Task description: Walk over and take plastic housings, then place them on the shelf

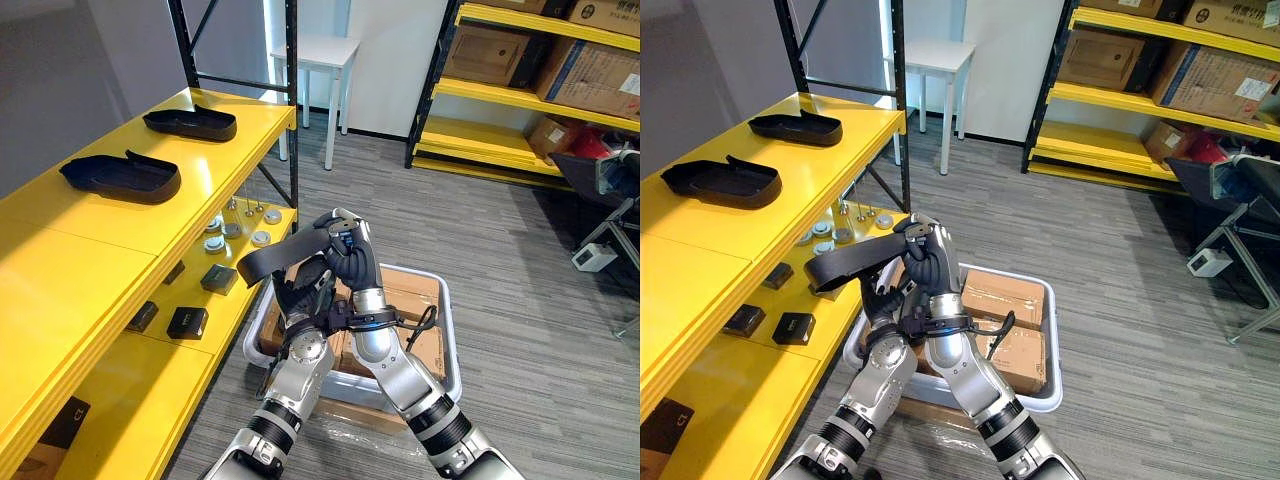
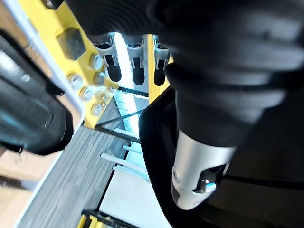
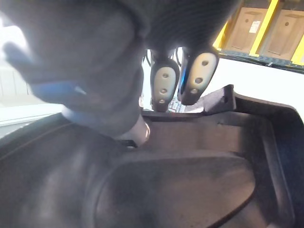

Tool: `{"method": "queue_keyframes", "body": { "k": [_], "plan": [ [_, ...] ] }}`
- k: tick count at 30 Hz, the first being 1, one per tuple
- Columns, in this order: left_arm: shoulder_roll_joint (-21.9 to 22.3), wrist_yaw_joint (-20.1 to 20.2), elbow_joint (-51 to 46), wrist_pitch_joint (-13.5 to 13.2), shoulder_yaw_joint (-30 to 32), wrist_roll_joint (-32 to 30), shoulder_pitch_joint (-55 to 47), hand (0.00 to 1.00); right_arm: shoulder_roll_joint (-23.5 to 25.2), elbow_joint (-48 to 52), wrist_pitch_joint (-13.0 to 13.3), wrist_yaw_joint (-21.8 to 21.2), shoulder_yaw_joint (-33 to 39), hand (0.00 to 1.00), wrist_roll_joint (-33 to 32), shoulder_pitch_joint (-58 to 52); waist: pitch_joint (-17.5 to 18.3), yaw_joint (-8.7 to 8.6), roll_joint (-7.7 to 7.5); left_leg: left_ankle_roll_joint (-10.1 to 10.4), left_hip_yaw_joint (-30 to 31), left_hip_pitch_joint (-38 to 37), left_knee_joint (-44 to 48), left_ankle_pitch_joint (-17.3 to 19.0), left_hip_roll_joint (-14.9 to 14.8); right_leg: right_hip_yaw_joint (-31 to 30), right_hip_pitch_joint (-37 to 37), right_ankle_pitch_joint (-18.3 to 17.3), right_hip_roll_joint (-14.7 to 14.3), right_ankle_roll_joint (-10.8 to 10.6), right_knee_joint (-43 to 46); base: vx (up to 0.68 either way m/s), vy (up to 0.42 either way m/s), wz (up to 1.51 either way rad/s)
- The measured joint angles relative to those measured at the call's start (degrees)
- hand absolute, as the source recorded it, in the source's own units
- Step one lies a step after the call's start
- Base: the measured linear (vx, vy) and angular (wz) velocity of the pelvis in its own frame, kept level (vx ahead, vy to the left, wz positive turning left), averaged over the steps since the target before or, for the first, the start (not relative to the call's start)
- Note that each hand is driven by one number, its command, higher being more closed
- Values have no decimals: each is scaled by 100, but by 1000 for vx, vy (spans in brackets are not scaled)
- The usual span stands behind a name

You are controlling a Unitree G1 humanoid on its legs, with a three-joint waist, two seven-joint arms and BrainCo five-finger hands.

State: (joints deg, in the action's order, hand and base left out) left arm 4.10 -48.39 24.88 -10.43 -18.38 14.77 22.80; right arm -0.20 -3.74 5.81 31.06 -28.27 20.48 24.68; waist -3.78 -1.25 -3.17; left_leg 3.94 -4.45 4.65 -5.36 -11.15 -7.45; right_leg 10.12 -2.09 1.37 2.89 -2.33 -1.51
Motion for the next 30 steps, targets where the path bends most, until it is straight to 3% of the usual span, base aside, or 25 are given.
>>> {"method": "queue_keyframes", "body": {
  "k": [7, 12, 15, 21, 30],
  "plan": [
    [3, 187, 185, 49, -43, -329, -204, 0, -6, -216, 1, 39, 29, 100, 31, 1, 32, 1, -49, 6, 21, 1, 0, -6, -1, 10, -8, 0, -2, 0, 1, -1, 2, 1],
    [-122, 922, 70, -14, -562, -592, -850, 0, -54, -694, -223, 60, 841, 100, 82, 15, 43, 129, -69, 19, 204, 115, 0, -25, 7, 161, 10, -3, -21, -1, 2, -18, 7, 16],
    [-177, 1190, -33, -26, -556, -750, -1168, 0, -155, -671, -293, 200, 1423, 100, 78, 48, 42, 224, -69, 20, 261, 155, 0, -28, 10, 210, 17, -3, -27, -1, 0, -17, 12, 10],
    [-312, 1503, -432, -36, -516, -1082, -1725, 0, -236, -532, -331, 399, 1999, 100, 53, 263, 39, 231, -69, 24, 312, 194, 1, -30, 16, 288, 12, -6, -30, -4, -21, 1, 7, 5],
    [-378, 1849, -1041, -264, -217, -1258, -2017, 0, -122, -137, -331, 404, 2151, 100, -14, 260, 23, 276, -56, 20, 343, 190, 0, -49, 63, 314, 0, -68, -21, -43, -2, 4, 4, 1]
  ]
}}
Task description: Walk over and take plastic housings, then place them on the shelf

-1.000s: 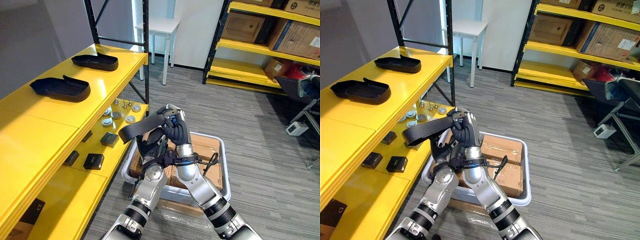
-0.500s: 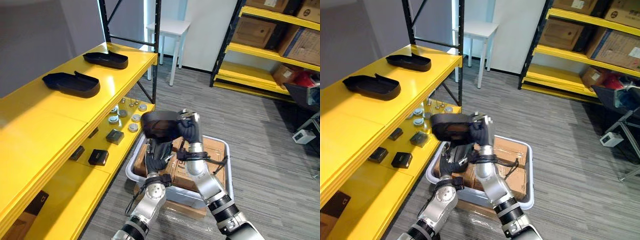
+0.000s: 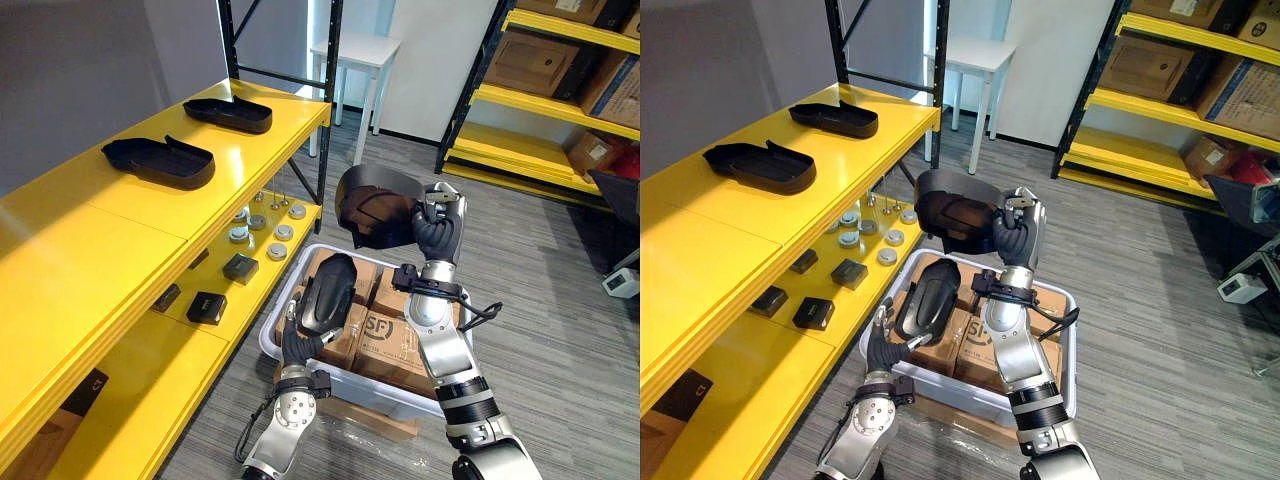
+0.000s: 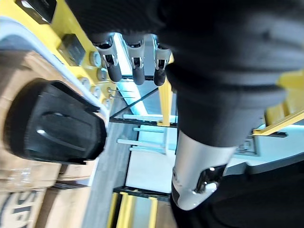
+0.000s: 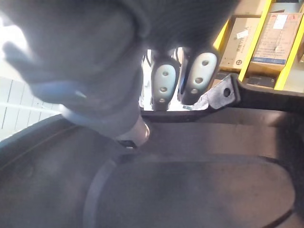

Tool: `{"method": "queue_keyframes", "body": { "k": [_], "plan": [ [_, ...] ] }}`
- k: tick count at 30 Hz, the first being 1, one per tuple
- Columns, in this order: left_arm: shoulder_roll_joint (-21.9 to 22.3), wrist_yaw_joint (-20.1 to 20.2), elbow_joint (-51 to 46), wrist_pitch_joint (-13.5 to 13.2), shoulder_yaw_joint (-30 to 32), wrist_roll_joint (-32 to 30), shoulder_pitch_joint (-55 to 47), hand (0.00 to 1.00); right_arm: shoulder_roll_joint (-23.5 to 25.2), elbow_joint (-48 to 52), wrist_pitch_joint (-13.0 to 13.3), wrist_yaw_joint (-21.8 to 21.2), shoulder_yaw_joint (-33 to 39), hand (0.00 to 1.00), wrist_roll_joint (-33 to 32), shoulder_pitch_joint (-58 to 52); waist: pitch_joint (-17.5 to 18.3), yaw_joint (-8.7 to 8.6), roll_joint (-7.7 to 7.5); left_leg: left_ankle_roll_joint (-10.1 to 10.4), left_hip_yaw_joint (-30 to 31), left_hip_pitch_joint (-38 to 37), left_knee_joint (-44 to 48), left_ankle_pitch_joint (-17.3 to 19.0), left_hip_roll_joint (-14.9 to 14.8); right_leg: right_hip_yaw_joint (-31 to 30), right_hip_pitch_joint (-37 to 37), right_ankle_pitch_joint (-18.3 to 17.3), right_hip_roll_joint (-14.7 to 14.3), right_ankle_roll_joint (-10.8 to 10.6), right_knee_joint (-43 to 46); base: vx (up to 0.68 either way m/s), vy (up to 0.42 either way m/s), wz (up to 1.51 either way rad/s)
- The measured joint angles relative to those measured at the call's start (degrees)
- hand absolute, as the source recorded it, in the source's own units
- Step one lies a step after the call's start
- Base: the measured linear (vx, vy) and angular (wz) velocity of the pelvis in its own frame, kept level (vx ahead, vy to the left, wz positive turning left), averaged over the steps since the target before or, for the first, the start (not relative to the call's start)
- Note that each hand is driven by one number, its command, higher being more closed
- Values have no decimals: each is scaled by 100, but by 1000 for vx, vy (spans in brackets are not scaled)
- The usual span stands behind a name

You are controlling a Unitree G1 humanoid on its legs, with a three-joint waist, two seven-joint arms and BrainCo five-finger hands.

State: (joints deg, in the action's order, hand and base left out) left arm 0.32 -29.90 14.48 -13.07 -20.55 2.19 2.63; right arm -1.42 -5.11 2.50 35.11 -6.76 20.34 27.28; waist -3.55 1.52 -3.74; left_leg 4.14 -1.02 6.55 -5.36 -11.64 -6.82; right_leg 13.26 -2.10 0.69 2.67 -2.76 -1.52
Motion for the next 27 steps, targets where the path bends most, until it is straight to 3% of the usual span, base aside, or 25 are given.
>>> {"method": "queue_keyframes", "body": {
  "k": [6, 17, 27],
  "plan": [
    [55, 3, -92, -141, 125, 105, 8, 0, 389, 0, 3, -100, -42, 100, -207, -75, -13, -43, 17, 3, 7, -56, -1, 6, 20, 4, -9, -73, 49, -17, 96, 1, 4, 1],
    [65, -496, 68, -142, 76, -301, 802, 0, 473, -16, 111, -465, -1115, 100, -668, -299, -16, -59, 17, 19, -49, -98, 0, 19, -22, -34, -57, -39, 23, 23, 34, -2, 3, -2],
    [-47, -899, 648, -83, 232, -313, 1126, 0, 477, -11, 225, -548, -1635, 100, -887, -299, -15, -69, 17, 65, -190, -186, 0, 53, -117, -179, -82, -2, -51, 77, -8, -4, 4, -8]
  ]
}}
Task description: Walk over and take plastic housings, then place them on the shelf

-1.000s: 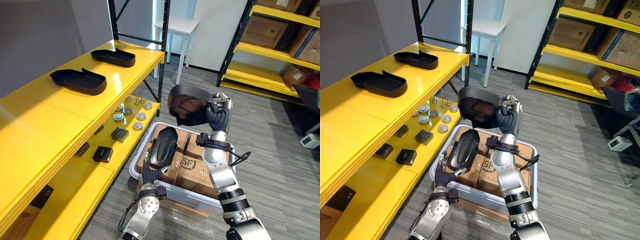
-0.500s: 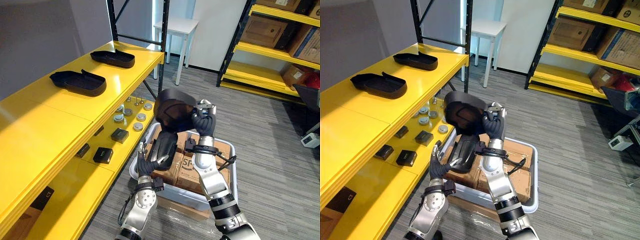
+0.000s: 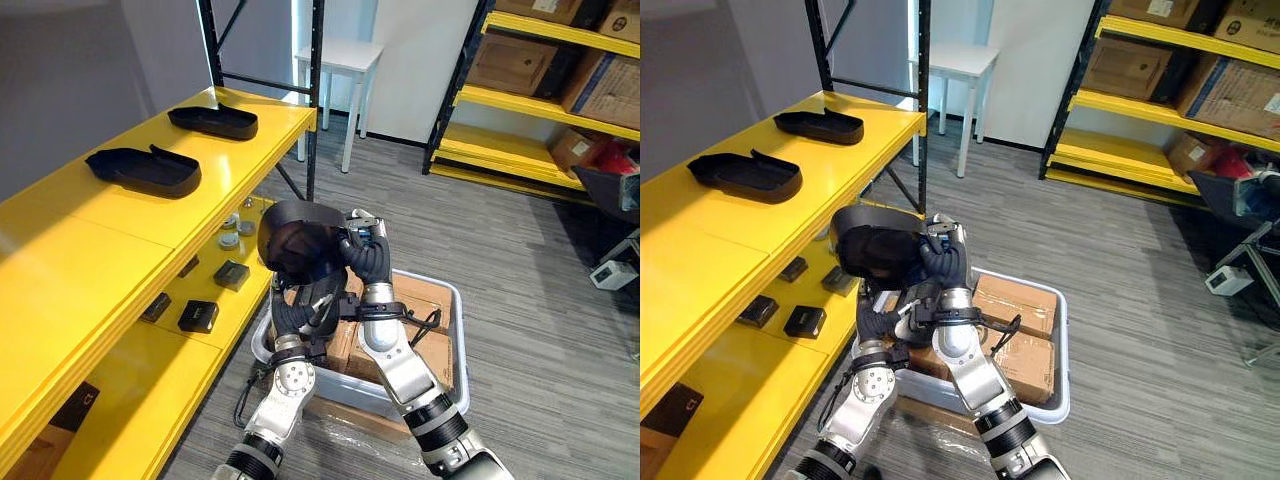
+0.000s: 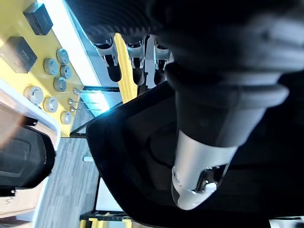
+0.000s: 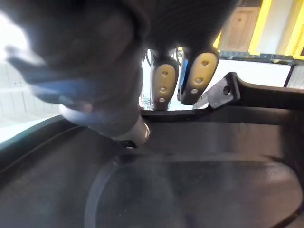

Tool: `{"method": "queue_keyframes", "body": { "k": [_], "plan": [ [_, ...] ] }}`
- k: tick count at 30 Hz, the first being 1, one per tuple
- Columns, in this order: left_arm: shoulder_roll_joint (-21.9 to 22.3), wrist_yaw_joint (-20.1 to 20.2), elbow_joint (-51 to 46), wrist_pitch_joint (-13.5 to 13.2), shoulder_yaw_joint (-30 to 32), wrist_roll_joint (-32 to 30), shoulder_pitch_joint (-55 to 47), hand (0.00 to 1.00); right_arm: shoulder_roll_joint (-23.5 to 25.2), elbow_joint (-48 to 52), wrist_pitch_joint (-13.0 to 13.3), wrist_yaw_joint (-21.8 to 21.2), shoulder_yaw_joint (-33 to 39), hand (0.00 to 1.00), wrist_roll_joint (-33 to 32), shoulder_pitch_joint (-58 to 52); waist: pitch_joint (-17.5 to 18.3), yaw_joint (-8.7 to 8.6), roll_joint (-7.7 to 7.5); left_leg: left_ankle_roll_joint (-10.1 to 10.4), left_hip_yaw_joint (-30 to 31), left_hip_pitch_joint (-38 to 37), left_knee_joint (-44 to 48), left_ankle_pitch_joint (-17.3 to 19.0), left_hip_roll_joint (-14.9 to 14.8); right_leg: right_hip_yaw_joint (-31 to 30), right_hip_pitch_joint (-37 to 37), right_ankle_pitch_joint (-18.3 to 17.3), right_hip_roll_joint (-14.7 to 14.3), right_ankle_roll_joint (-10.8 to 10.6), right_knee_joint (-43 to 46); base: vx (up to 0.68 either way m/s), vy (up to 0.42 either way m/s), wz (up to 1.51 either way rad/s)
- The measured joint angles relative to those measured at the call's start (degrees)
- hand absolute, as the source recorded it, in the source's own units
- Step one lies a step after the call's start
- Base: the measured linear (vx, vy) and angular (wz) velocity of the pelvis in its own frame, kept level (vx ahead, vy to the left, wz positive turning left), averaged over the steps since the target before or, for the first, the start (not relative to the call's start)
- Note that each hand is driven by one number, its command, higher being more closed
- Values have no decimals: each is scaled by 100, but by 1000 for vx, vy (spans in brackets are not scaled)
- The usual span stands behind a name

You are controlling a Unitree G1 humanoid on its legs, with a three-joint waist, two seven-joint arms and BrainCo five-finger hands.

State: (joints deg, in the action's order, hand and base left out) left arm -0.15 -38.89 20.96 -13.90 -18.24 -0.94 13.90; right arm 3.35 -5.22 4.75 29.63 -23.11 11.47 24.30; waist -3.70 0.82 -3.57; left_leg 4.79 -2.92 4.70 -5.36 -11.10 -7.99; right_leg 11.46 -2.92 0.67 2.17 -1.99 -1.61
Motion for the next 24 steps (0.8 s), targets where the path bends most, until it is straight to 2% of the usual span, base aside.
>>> {"method": "queue_keyframes", "body": {
  "k": [1, 9, 13, 17, 18, 19, 20, 21, 22, 23, 24],
  "plan": [
    [-4, -14, 49, 12, 19, 5, 41, 100, -3, 0, 3, -1, -29, 100, -16, 0, 0, -2, 0, 1, 0, -1, 0, 0, -7, 1, -1, 2, -7, 3, -1, -7, -5, -4],
    [-96, -592, 386, 116, 597, 196, 456, 100, -68, 130, 79, -13, -573, 100, -198, 18, 1, -6, -1, 11, 56, 30, 1, 2, -36, 49, -38, 29, -58, 34, -91, 6, 3, 4],
    [-177, -825, 393, 102, 908, 287, 849, 100, -110, 436, 145, -10, -721, 100, -241, 41, -2, -47, 1, 62, 469, 212, 2, -109, 37, 442, -91, 19, -95, 44, -138, 16, -3, 45],
    [-107, -886, 191, 79, 1137, 293, 911, 100, -106, 506, 294, -9, -728, 100, -417, 53, -42, -50, 42, 57, 965, 446, 1, -151, 149, 1156, -93, -257, -52, 60, 174, 4, 7, 82],
    [-64, -904, 135, 68, 1205, 297, 912, 100, -108, 546, 299, -12, -731, 100, -422, 43, -56, -59, 51, -33, 765, 532, 7, -70, 126, 1312, -112, -265, -32, 56, 172, -15, 25, 111],
    [-9, -923, 27, 46, 1240, 298, 916, 100, -127, 682, 299, -13, -730, 100, -429, 16, -65, -107, 40, -231, 213, 650, 20, 111, 93, 1623, -135, -263, 51, 48, 118, 6, 36, 161],
    [106, -934, -107, -47, 1244, 303, 949, 100, -154, 833, 342, -12, -656, 100, -427, 36, -146, -203, 22, -449, -873, 859, 318, 280, 65, 2044, -182, -283, 252, -33, 78, 37, 107, 209],
    [220, -916, -301, -98, 1298, 355, 951, 100, -189, 878, 400, -14, -569, 100, -440, 40, -257, -201, 55, -587, -2534, 985, 929, 403, -164, 2372, -222, -365, 439, -145, 201, 83, 141, 184],
    [244, -890, -391, -99, 1351, 395, 942, 100, -198, 886, 410, -28, -557, 100, -445, 46, -277, -194, 127, -755, -3284, 921, 1187, 541, -329, 2486, -233, -428, 453, -214, 281, 165, 193, 129],
    [221, -792, -629, -100, 1472, 418, 869, 100, -146, 891, 458, -50, -573, 100, -446, 56, -320, -153, 138, -900, -4195, 802, 1483, 611, -614, 2630, -268, -540, 553, -321, 445, 244, 210, 55],
    [115, -749, -942, -110, 1557, 416, 666, 100, -41, 921, 461, -130, -663, 0, -445, 76, -335, -31, 95, -918, -4314, 783, 1664, 727, -591, 2598, -269, -559, 661, -364, 513, 236, 192, 34]
  ]
}}
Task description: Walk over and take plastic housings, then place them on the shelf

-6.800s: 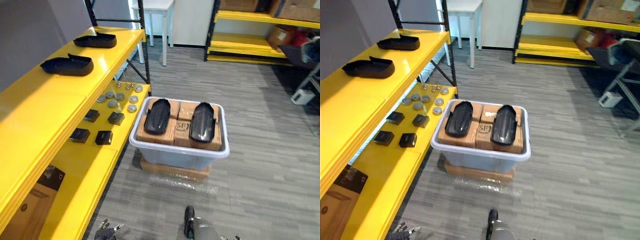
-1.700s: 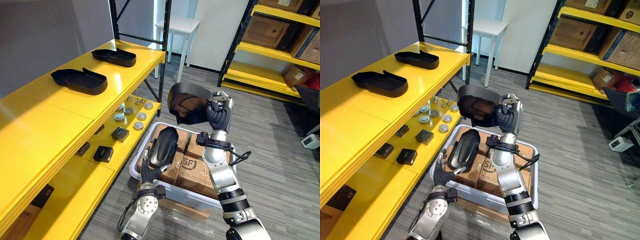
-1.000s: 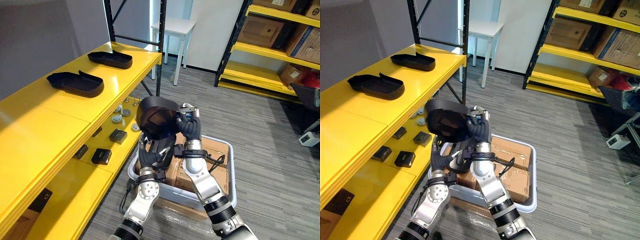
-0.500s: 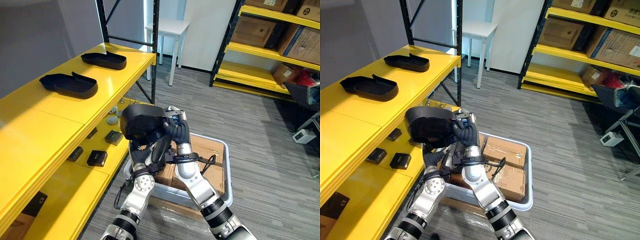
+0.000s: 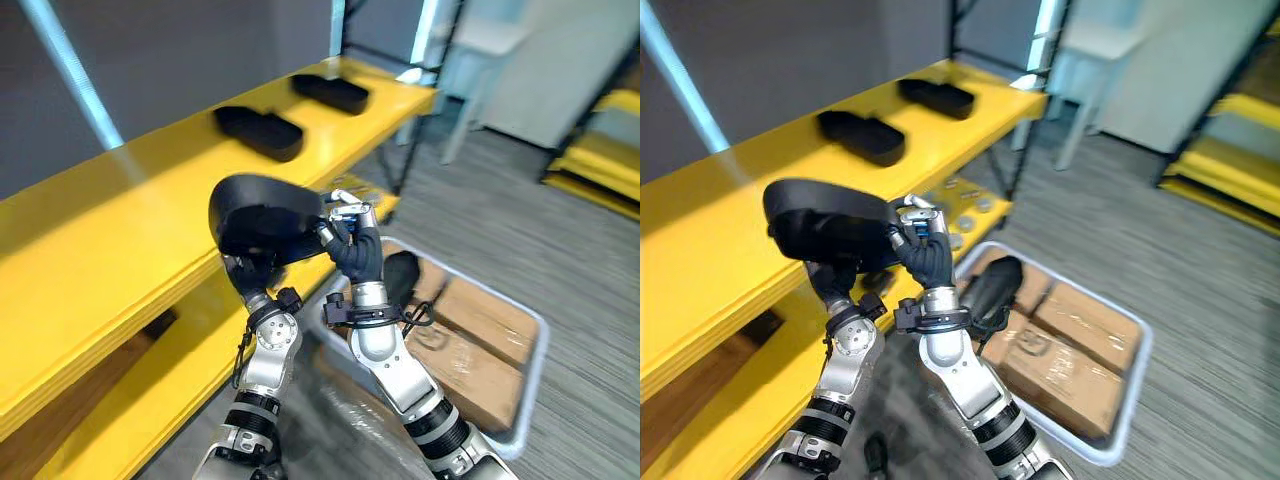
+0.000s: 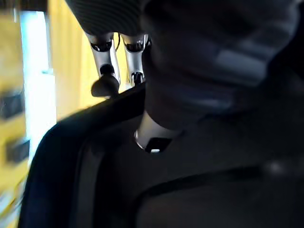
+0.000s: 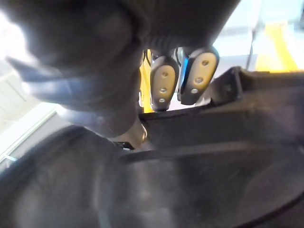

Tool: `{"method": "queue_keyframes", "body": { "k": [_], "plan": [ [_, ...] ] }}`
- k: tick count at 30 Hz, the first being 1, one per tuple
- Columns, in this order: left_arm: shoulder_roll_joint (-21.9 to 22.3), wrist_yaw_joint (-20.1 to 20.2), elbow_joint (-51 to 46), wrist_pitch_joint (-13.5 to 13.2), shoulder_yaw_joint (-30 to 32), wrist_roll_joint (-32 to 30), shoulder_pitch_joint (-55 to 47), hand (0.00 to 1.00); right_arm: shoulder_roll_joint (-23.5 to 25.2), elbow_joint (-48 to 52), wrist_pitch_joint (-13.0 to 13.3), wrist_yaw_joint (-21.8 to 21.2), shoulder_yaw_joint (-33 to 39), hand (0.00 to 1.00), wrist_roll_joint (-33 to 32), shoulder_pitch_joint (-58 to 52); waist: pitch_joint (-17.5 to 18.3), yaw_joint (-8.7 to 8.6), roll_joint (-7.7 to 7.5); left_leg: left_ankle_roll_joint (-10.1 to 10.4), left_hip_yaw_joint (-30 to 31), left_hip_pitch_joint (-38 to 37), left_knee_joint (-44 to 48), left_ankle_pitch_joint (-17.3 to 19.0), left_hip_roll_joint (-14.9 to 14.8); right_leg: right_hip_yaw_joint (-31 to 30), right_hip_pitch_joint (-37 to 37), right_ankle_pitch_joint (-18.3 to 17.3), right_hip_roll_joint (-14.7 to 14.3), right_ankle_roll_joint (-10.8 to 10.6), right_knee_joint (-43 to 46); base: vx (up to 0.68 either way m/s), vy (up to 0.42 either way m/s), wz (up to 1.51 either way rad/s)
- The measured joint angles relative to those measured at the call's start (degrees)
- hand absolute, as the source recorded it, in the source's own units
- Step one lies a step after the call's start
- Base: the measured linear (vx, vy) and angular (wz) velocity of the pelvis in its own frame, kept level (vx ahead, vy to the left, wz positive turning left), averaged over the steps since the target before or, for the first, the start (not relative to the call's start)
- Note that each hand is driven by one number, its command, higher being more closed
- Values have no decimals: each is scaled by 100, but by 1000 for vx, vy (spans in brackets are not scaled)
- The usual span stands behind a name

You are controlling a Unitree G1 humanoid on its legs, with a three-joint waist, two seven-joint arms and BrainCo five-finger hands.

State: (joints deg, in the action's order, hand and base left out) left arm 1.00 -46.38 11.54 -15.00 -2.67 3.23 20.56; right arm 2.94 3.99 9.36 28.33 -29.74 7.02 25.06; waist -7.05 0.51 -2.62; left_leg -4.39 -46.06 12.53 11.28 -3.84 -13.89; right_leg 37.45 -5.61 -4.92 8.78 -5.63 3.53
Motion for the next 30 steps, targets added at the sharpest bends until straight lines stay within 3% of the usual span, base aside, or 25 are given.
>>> {"method": "queue_keyframes", "body": {
  "k": [3, 4, 5, 6, 7, 8, 9, 10, 11, 15, 16, 17, 18, 19, 21, 23, 26, 30],
  "plan": [
    [8, 383, -620, 11, 135, -17, -450, 100, 176, 190, 34, -298, -22, 0, -5, -71, -4, 40, -15, -47, 213, -95, -34, 249, 438, 172, -148, -48, 410, -100, 278, 181, 154, 39],
    [20, 439, -676, 12, 144, -18, -521, 100, 171, 198, 52, -348, -19, 0, -7, -78, -7, 36, -11, -42, 264, -185, -96, 288, 526, 215, -158, -77, 556, -139, 556, 182, 200, 63],
    [54, 571, -727, 26, 120, -21, -653, 100, 163, 217, 82, -421, 30, 0, -15, -161, -21, 12, 15, 0, 428, -427, -259, 337, 711, 235, -129, -91, 883, -153, 1364, 171, 267, 73],
    [54, 685, -778, 63, 104, -49, -768, 100, 150, 266, 94, -466, 77, 0, -38, -303, -32, -46, 8, 54, 654, -741, -471, 389, 893, 95, 114, 30, 1381, 61, 2753, 147, 291, 80],
    [41, 732, -830, 80, 118, -93, -821, 100, 143, 280, 100, -505, 91, 0, -61, -346, -66, -109, 31, 68, 774, -901, -573, 400, 975, -178, 375, 175, 1618, 397, 3501, 96, 258, 109],
    [-80, 799, -945, 90, 105, -149, -881, 100, 136, 317, 112, -565, 133, 0, -101, -402, -81, -236, 42, 82, 1086, -1054, -669, 441, 1067, -981, 949, 117, 1692, 653, 4798, 76, 125, 130],
    [-256, 850, -1051, 96, 104, -308, -904, 100, 121, 336, 152, -601, 193, 0, -101, -454, -95, -280, 49, 63, 1375, -1178, -739, 480, 1111, -1717, 1457, -24, 1396, 447, 5367, 121, 22, 162],
    [-403, 869, -1123, 97, 108, -410, -903, 100, 113, 343, 159, -628, 265, 0, -100, -485, -106, -299, 49, 58, 1656, -1282, -778, 495, 1169, -2124, 1723, -192, 1118, 285, 5212, 130, -74, 118],
    [-434, 878, -1140, 97, 109, -434, -905, 100, 111, 343, 159, -633, 279, 0, -100, -489, -108, -301, 48, 61, 1720, -1307, -787, 499, 1190, -2185, 1767, -230, 1057, 270, 5101, 164, -115, 108],
    [-652, 1134, -1313, 99, 69, -679, -959, 100, -5, 503, 151, -695, 570, 0, -94, -802, -115, -332, 33, 153, 2601, -1413, -785, 530, 1410, -3604, 1960, -366, 251, 58, 2347, 199, -170, 115],
    [-665, 1246, -1330, 99, -51, -813, -1001, 100, -49, 647, 105, -715, 748, 0, -88, -1083, -95, -336, 1, 184, 2887, -1421, -775, 548, 1469, -3938, 1908, -170, 141, -169, 1863, 246, -225, 127],
    [-681, 1301, -1332, 99, -118, -868, -1043, 100, -67, 706, 90, -716, 820, 0, -87, -1211, -85, -332, -17, 212, 3003, -1438, -772, 567, 1508, -3950, 1849, 39, 150, -242, 1665, 360, -308, 106],
    [-721, 1432, -1384, 100, -146, -917, -1202, 100, -72, 749, 42, -719, 914, 0, -85, -1376, -24, -312, -114, 322, 3150, -1493, -749, 641, 1608, -3866, 1706, 583, 195, -194, 1277, 257, -218, 61],
    [-753, 1502, -1456, 102, -146, -921, -1316, 100, -73, 756, 16, -739, 943, 0, -82, -1415, 12, -304, -170, 399, 3185, -1513, -714, 696, 1643, -3756, 1619, 654, 223, -136, 1105, 384, -320, 34],
    [-622, 1760, -1577, 102, -142, -1030, -1512, 100, -243, 915, 2, -889, 1153, 0, -24, -1522, 42, -280, 13, 674, 3305, -1234, -327, 956, 1288, -3414, 1207, 727, -11, 15, 321, 263, -226, 22],
    [-562, 1932, -1558, 116, -297, -1033, -1357, 100, -345, 1123, 1, -971, 1523, 0, 13, -1686, 10, -388, 25, 755, 3299, -1006, 16, 1071, 1021, -3016, 950, 838, -169, 89, -57, 175, -182, 69],
    [-525, 2172, -1554, 163, -330, -1249, -1157, 100, -530, 1568, 5, -1060, 1926, 0, 9, -1915, 8, -442, 58, 755, 2645, -1057, -27, 1071, 794, -2885, 776, 845, -309, 99, -238, 122, -62, 28],
    [-644, 2488, -1446, 242, -335, -1322, -920, 100, -729, 2066, 186, -1385, 2617, 0, -252, -2083, 9, -539, 75, 690, 2593, -1262, -398, 962, 906, -2884, 708, 845, -279, 100, -334, 92, 25, -5]
  ]
}}
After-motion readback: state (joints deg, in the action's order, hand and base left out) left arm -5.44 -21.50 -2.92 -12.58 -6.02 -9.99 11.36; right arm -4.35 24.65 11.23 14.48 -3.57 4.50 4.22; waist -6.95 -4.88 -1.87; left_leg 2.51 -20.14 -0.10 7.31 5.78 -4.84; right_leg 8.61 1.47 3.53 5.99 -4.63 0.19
